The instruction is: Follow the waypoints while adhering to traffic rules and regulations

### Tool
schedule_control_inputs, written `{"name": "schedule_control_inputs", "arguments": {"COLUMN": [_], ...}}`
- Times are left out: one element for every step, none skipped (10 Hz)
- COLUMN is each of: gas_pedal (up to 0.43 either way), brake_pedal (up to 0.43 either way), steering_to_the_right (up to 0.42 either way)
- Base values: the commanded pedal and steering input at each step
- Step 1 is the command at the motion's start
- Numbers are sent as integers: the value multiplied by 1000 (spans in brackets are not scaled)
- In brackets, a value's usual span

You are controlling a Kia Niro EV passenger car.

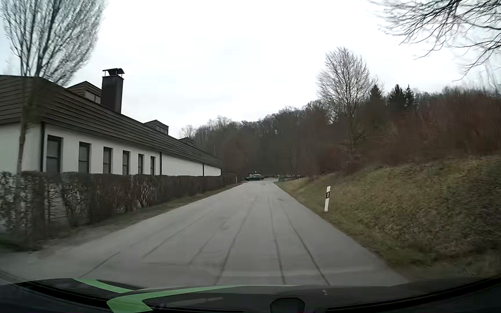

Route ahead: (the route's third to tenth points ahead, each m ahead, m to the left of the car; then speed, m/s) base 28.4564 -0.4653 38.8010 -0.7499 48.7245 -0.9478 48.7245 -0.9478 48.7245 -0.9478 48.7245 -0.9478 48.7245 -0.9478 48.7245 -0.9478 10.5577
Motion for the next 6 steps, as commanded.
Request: {"name": "schedule_control_inputs", "arguments": {"gas_pedal": [189, 189, 189, 189, 177, 177], "brake_pedal": [0, 0, 0, 0, 0, 0], "steering_to_the_right": [-7, -4, -3, -2, -2, -2]}}
